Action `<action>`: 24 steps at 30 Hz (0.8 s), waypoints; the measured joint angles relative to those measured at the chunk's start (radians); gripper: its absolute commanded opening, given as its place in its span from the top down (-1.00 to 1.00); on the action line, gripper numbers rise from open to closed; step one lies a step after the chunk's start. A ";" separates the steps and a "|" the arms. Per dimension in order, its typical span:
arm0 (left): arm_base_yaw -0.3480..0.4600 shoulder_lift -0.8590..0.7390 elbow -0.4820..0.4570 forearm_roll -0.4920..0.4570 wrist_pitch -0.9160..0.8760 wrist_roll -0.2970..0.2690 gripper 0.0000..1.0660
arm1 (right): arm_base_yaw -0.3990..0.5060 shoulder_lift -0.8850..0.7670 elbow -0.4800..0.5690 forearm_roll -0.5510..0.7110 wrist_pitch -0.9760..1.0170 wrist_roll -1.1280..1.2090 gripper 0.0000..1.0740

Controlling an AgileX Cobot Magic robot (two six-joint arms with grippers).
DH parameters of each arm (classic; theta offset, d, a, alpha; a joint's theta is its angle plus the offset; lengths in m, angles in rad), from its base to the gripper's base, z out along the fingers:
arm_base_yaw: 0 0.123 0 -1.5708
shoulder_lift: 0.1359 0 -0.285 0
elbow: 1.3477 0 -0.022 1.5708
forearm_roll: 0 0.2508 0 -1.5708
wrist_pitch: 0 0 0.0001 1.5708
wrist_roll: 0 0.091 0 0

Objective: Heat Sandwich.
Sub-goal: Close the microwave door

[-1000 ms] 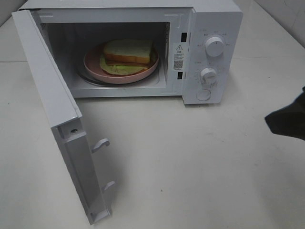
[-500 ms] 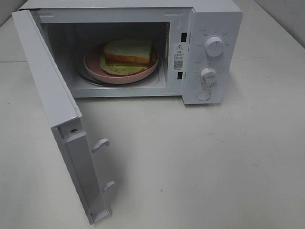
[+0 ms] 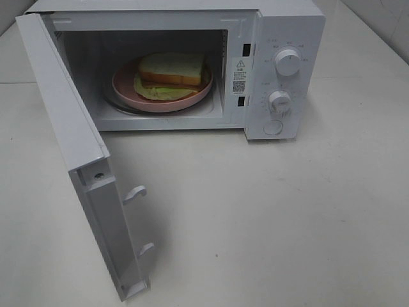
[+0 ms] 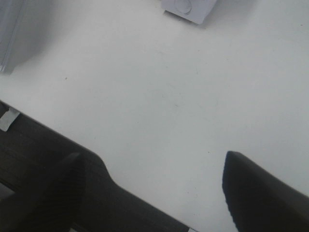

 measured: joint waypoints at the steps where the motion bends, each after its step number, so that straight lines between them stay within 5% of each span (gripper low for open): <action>1: 0.000 0.000 0.000 0.000 0.000 0.000 -0.83 | 0.000 0.000 0.000 0.000 0.000 0.000 -0.40; 16: 0.000 0.000 0.000 0.000 0.000 0.000 -0.83 | -0.266 -0.198 0.013 0.000 -0.036 0.000 -0.40; 24: 0.000 0.000 0.000 0.000 0.000 0.000 -0.83 | -0.340 -0.269 0.152 0.001 -0.066 -0.001 -0.40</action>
